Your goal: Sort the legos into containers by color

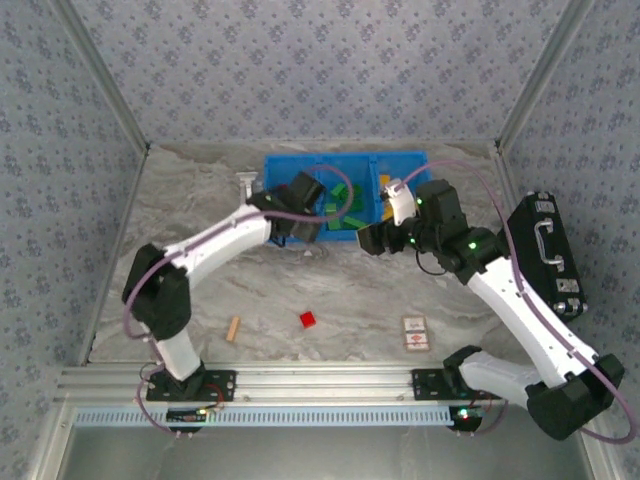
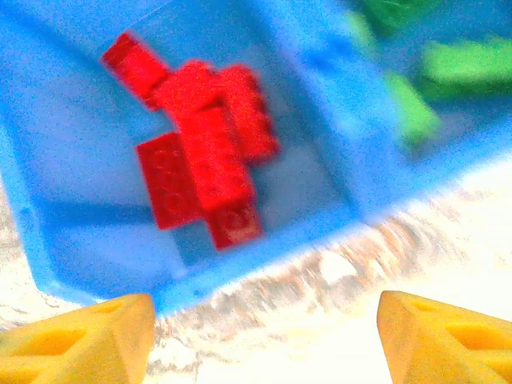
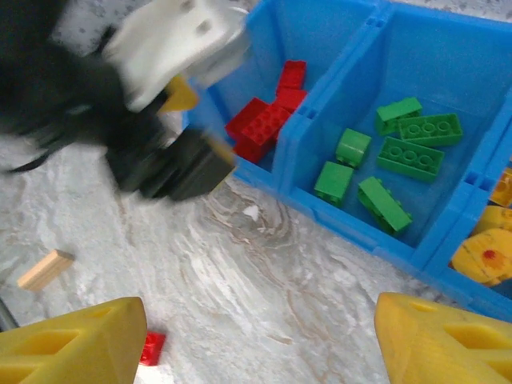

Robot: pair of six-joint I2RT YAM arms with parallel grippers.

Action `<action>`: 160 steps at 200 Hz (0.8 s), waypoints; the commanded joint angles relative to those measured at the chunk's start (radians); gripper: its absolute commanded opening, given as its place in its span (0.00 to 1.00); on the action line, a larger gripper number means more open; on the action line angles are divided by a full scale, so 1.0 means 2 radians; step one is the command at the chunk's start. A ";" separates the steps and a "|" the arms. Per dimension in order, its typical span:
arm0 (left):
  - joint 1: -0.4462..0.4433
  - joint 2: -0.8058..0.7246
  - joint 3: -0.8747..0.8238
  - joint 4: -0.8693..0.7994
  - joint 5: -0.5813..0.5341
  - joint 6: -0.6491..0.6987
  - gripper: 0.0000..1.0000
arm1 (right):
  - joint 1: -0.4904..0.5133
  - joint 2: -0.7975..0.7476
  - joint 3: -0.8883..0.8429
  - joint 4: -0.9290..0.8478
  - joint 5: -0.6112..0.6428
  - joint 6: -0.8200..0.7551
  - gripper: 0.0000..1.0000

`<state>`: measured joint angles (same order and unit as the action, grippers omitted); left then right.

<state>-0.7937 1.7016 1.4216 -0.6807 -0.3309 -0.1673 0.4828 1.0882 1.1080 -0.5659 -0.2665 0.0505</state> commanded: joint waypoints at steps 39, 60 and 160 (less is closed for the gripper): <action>-0.065 -0.155 -0.178 0.027 0.042 0.001 0.74 | -0.038 0.033 0.105 -0.053 0.005 -0.070 0.82; -0.070 -0.203 -0.221 0.052 0.087 -0.003 0.75 | -0.040 0.036 0.117 -0.055 0.010 -0.075 0.82; -0.141 -0.259 -0.392 0.174 0.157 -0.015 0.78 | -0.048 0.063 0.167 -0.055 0.009 -0.069 0.84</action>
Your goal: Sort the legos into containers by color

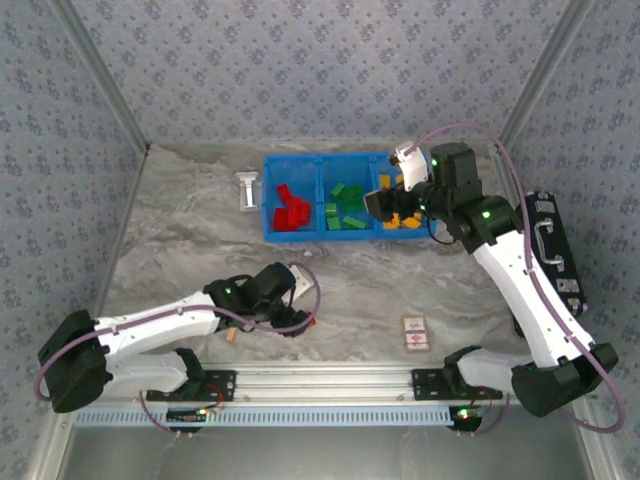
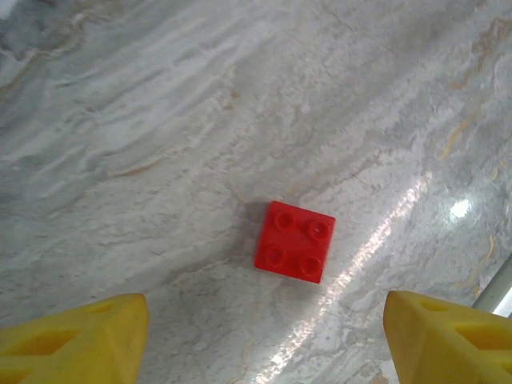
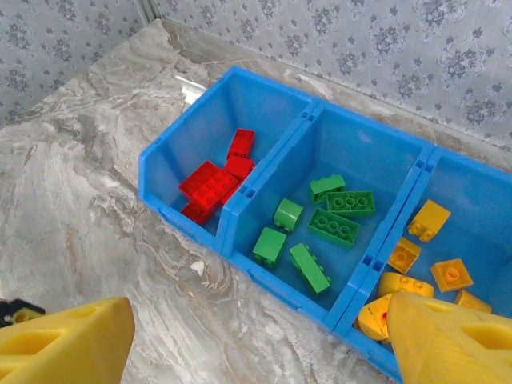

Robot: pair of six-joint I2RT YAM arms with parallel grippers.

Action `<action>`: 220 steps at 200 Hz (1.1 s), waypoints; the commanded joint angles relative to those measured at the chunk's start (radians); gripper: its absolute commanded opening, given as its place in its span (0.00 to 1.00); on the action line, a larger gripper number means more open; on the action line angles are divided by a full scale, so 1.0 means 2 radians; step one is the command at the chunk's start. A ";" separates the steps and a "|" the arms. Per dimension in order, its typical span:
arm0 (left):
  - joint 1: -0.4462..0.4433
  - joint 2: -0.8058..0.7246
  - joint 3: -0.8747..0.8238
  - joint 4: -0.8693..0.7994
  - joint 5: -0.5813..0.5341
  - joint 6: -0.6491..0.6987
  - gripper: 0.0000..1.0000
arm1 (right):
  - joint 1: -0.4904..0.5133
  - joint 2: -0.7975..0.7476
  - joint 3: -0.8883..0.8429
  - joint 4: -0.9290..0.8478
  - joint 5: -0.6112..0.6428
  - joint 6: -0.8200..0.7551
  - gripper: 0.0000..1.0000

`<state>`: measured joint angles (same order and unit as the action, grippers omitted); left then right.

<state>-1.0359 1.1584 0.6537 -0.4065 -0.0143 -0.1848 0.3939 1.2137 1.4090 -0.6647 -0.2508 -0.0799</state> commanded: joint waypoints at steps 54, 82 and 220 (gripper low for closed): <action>-0.039 0.067 -0.017 0.081 0.006 0.004 0.79 | -0.003 -0.003 0.005 -0.003 0.012 0.001 0.85; -0.042 0.108 -0.004 0.081 0.009 0.013 0.73 | -0.004 -0.005 0.001 -0.004 0.023 -0.001 0.85; -0.078 0.208 0.031 0.062 -0.048 0.002 0.32 | -0.038 -0.016 -0.020 0.000 0.034 -0.004 0.87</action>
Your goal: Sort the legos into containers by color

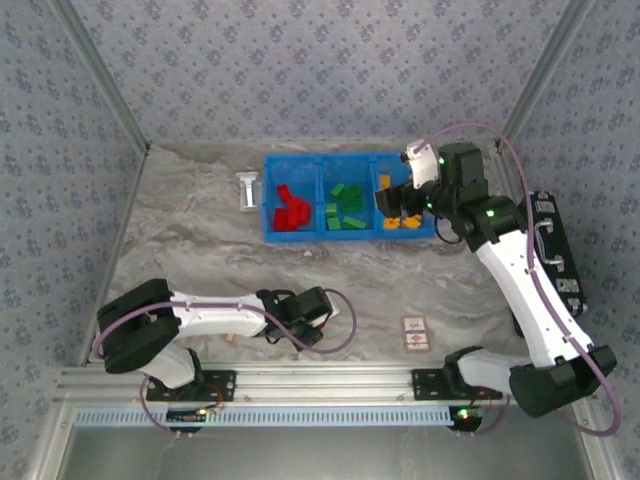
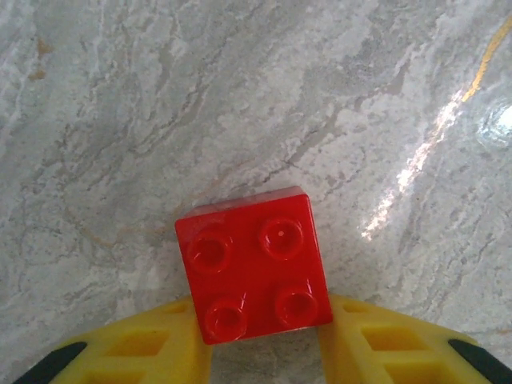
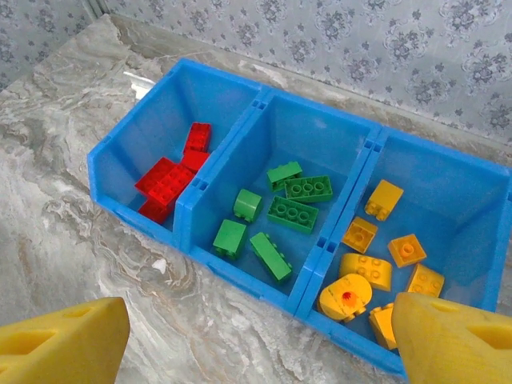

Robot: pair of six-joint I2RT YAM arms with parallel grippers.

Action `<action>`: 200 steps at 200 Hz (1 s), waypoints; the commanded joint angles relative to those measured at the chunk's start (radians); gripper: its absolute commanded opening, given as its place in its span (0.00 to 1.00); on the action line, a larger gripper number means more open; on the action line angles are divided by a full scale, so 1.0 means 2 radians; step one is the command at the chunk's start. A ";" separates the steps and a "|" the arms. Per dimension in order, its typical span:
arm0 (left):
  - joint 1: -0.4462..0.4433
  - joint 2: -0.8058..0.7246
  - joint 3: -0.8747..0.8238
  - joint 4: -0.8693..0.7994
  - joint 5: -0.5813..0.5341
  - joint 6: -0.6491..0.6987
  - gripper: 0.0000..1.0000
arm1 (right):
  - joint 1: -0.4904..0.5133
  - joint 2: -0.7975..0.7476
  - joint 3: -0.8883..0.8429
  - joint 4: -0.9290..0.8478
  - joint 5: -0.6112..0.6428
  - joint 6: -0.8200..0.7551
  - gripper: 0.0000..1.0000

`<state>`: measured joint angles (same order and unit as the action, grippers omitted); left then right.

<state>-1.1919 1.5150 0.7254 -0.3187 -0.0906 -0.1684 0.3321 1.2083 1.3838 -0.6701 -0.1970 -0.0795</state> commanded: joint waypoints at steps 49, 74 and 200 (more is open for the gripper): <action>0.006 0.009 -0.002 0.021 -0.032 -0.011 0.24 | -0.016 -0.015 -0.012 0.006 0.006 -0.005 0.87; 0.017 -0.007 0.004 0.014 -0.038 -0.016 0.23 | -0.020 -0.019 -0.020 0.011 0.001 -0.005 0.87; 0.129 -0.028 0.103 0.019 -0.033 0.028 0.75 | -0.034 -0.004 -0.068 0.023 -0.041 0.007 0.89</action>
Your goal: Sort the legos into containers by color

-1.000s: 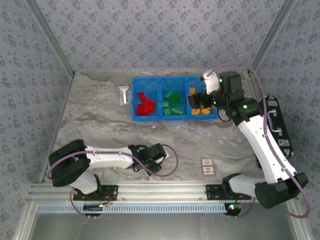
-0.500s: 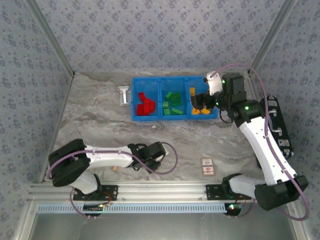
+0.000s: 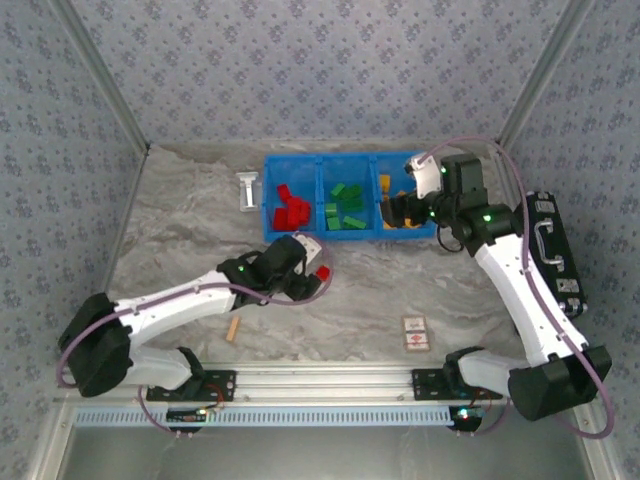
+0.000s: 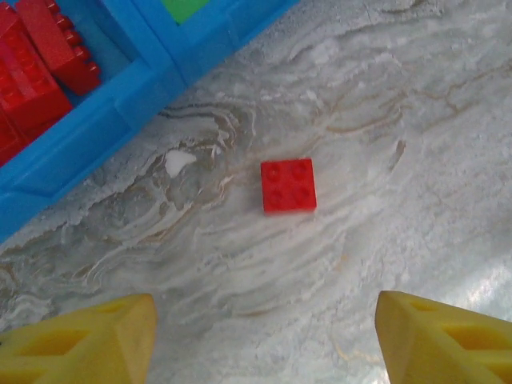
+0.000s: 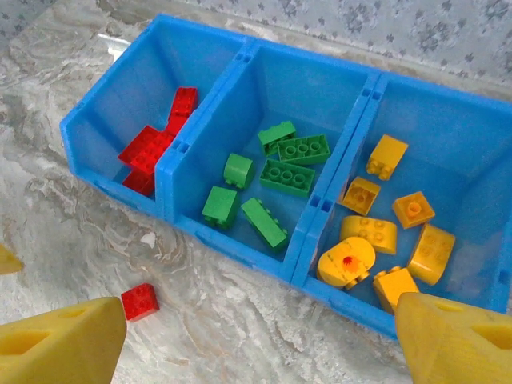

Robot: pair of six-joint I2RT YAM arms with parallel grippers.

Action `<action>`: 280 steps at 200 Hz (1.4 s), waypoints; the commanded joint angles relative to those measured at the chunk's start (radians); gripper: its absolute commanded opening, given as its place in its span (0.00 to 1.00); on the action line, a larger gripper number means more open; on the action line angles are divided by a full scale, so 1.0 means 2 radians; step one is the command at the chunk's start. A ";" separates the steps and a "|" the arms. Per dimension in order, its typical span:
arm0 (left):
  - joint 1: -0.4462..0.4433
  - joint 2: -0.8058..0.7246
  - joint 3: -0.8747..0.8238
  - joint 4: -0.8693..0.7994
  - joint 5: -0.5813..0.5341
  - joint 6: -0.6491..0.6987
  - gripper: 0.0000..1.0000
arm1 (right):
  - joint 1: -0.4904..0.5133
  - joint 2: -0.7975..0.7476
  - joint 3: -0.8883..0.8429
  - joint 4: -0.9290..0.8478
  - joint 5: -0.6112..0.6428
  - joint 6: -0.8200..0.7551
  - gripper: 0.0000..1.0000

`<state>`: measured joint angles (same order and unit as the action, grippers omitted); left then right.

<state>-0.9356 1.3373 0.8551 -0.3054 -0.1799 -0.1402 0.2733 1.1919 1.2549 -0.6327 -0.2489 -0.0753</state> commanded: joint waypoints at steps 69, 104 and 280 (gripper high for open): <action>-0.012 0.209 0.129 0.011 -0.012 0.019 0.75 | -0.013 0.010 -0.006 0.006 -0.028 0.003 0.89; -0.012 0.243 0.153 -0.015 -0.004 0.013 0.74 | -0.016 0.013 -0.009 0.010 -0.028 0.003 0.89; 0.012 0.274 0.146 -0.030 -0.011 -0.040 0.42 | -0.017 0.037 0.013 -0.003 -0.025 0.004 0.89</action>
<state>-0.9356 1.8782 1.1511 -0.3344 -0.1459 -0.2005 0.2436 1.2602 1.2484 -0.6228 -0.2932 -0.0753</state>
